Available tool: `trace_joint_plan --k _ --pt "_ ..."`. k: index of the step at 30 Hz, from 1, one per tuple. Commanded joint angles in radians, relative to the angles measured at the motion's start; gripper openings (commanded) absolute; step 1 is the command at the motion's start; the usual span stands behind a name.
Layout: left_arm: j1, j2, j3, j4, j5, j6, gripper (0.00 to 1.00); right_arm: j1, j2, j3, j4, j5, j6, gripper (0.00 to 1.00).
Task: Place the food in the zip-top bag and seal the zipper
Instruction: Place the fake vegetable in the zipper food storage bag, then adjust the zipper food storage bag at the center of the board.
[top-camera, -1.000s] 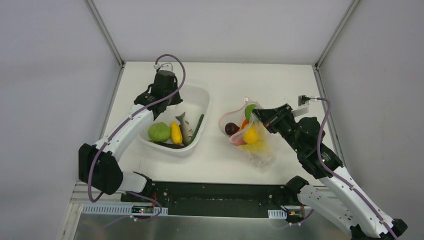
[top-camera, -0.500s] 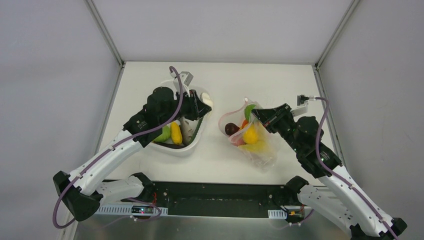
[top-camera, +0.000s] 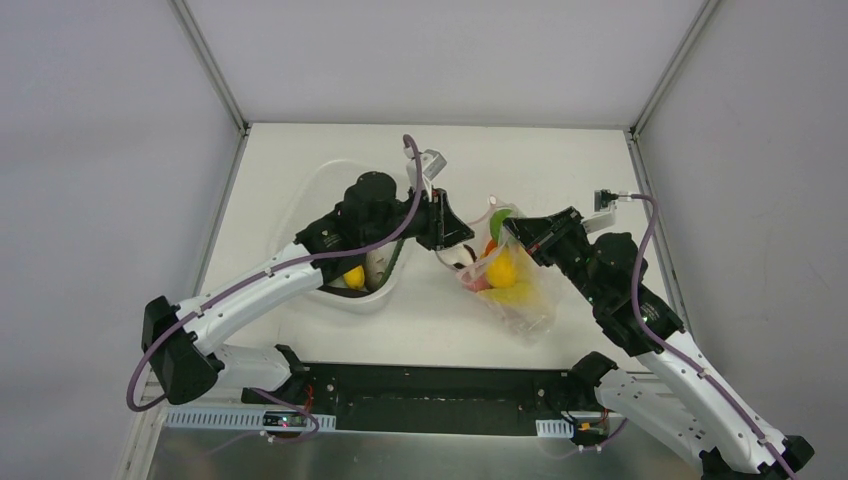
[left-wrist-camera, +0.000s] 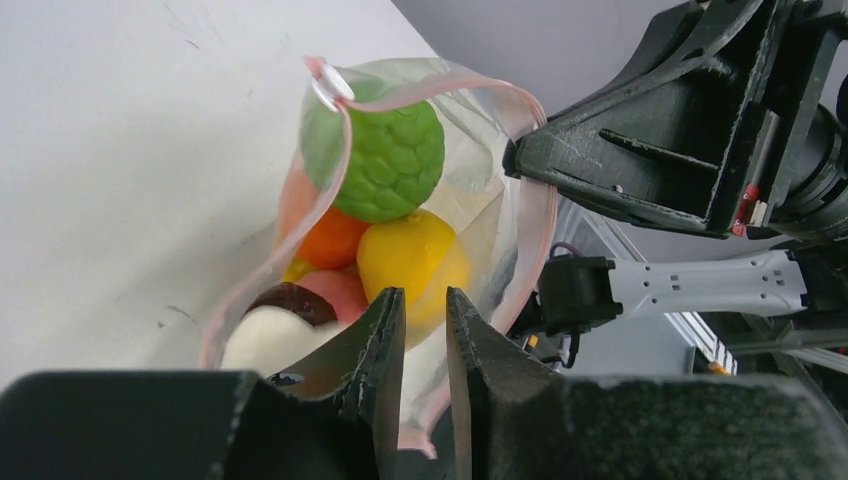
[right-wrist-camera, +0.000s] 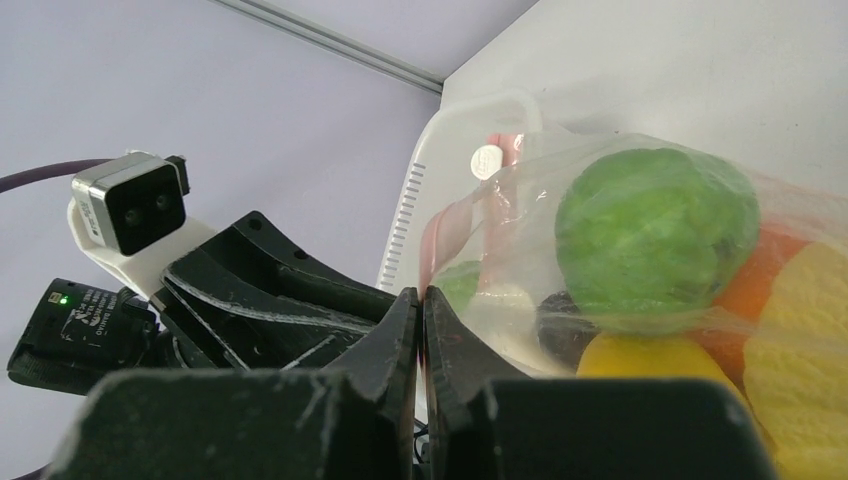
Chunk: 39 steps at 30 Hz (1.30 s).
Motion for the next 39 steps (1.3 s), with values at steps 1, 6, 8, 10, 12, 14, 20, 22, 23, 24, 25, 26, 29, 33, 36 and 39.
trace_joint_plan --k 1,6,8,10,12,14,20,22,23,24,25,26,29,33,36,39 --pt "-0.041 0.021 0.006 0.132 0.047 -0.042 0.22 -0.004 -0.018 0.037 0.043 0.009 -0.007 0.07" --pt "-0.068 0.050 0.005 0.105 0.032 -0.032 0.23 -0.005 -0.011 0.038 0.042 0.009 -0.005 0.07" --pt "-0.068 0.035 -0.006 0.090 0.015 -0.017 0.25 -0.005 -0.012 0.042 0.043 0.008 -0.005 0.07" --pt "-0.068 0.000 -0.024 0.079 -0.021 0.000 0.32 -0.005 -0.017 0.039 0.042 0.010 -0.005 0.07" --pt "-0.067 -0.037 -0.031 0.038 -0.069 0.029 0.43 -0.005 -0.021 0.035 0.042 0.015 -0.005 0.07" --pt "-0.068 -0.076 -0.040 -0.003 -0.140 0.049 0.51 -0.005 -0.021 0.036 0.042 0.015 -0.003 0.07" --pt "-0.067 -0.156 -0.111 -0.140 -0.411 -0.042 0.59 -0.006 -0.016 0.036 0.042 0.009 -0.002 0.07" --pt "-0.068 -0.163 -0.126 -0.151 -0.405 -0.068 0.59 -0.006 -0.014 0.037 0.043 0.009 -0.004 0.07" --pt "-0.068 -0.164 -0.132 -0.160 -0.400 -0.088 0.58 -0.007 -0.014 0.037 0.042 0.008 -0.005 0.07" --pt "-0.067 -0.164 -0.140 -0.169 -0.402 -0.109 0.58 -0.007 -0.014 0.038 0.042 0.008 -0.004 0.07" --pt "-0.068 -0.164 -0.150 -0.181 -0.406 -0.139 0.58 -0.007 -0.015 0.038 0.042 0.008 -0.005 0.07" --pt "-0.068 -0.166 -0.167 -0.173 -0.404 -0.156 0.58 -0.007 -0.016 0.038 0.042 0.009 -0.006 0.07" --pt "-0.068 -0.169 -0.216 -0.137 -0.393 -0.192 0.57 -0.007 -0.015 0.036 0.042 0.008 -0.005 0.07" --pt "-0.068 -0.165 -0.235 -0.072 -0.327 -0.204 0.54 -0.007 -0.011 0.036 0.042 0.005 -0.002 0.07" --pt "-0.068 -0.150 -0.246 -0.036 -0.314 -0.214 0.50 -0.007 -0.011 0.037 0.042 0.003 -0.001 0.07" --pt "-0.068 -0.118 -0.238 -0.020 -0.302 -0.225 0.49 -0.007 -0.011 0.039 0.042 -0.002 -0.002 0.07"
